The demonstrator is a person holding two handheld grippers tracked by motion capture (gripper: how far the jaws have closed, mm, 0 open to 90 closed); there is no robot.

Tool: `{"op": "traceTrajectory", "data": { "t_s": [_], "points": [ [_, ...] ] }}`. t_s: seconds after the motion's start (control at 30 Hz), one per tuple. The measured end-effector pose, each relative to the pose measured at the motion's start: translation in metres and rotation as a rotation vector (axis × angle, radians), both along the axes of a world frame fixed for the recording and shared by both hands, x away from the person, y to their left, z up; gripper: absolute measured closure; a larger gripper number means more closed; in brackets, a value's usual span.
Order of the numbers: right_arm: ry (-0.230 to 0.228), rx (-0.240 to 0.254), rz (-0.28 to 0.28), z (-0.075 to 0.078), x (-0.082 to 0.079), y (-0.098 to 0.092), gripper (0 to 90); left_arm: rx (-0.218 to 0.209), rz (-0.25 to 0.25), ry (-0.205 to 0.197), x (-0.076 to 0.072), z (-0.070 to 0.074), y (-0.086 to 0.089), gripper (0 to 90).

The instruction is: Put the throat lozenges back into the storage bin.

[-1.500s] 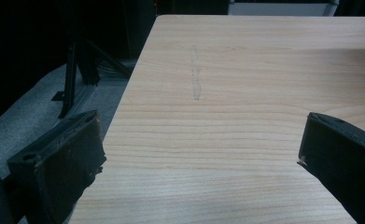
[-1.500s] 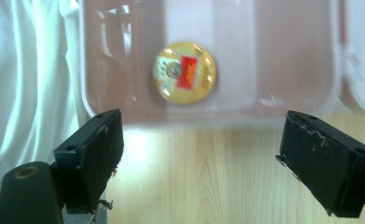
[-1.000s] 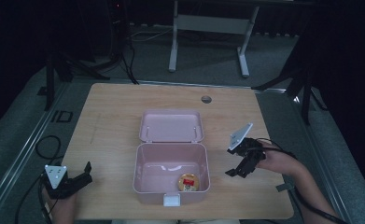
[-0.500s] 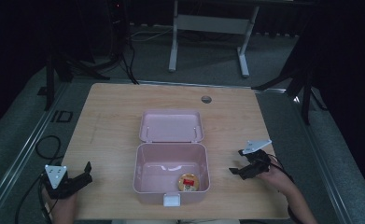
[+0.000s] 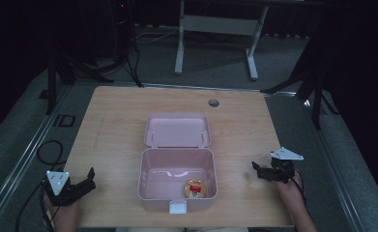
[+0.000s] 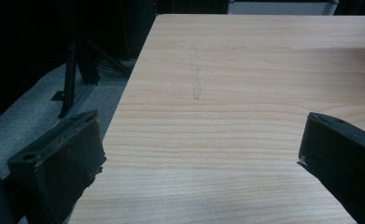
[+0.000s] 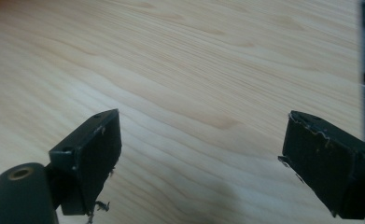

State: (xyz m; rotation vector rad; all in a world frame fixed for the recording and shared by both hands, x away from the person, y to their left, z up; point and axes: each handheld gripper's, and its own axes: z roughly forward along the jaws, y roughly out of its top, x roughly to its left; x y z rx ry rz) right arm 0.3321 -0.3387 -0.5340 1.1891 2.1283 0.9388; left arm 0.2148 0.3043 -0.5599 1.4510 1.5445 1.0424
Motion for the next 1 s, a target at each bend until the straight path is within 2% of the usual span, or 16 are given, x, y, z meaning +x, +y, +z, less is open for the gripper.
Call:
{"op": "traceTrajectory", "data": {
  "t_s": [0.07, 0.2, 0.37, 0.43, 0.53, 0.67, 0.8, 0.9, 1.0],
  "points": [
    [-0.004, -0.005, -0.065, -0.004, -0.002, 0.0, 11.5, 0.001, 0.0, 0.0, 0.0, 0.0, 0.0, 0.5],
    [-0.031, 0.026, -0.182, -0.009, -0.005, -0.005, 11.5, 0.0, 0.0, -0.001, 0.0, 0.0, 0.0, 0.5],
    [-0.082, 0.082, -0.268, -0.009, -0.006, -0.012, 11.5, 0.0, -0.001, 0.0, 0.0, 0.0, 0.0, 0.5],
    [-0.1, 0.089, -0.284, -0.011, -0.005, -0.014, 11.5, -0.002, -0.002, -0.002, 0.0, 0.0, 0.0, 0.5],
    [-0.103, 0.1, -0.293, -0.011, -0.002, -0.016, 11.6, -0.002, -0.001, -0.003, 0.0, 0.0, 0.0, 0.5],
    [-0.119, 0.132, -0.299, -0.013, 0.002, -0.019, 11.6, -0.004, -0.001, -0.004, 0.0, 0.0, 0.001, 0.5],
    [-0.139, 0.168, -0.333, -0.015, 0.001, -0.025, 11.6, -0.007, 0.0, -0.006, -0.001, 0.0, 0.001, 0.5],
    [-0.148, 0.169, -0.341, -0.015, 0.001, -0.025, 11.6, -0.008, 0.0, -0.008, -0.001, 0.0, 0.001, 0.5],
    [-0.15, 0.147, -0.339, -0.015, 0.001, -0.024, 11.6, -0.007, 0.0, -0.006, -0.001, 0.0, 0.001, 0.5]
  ]
}}
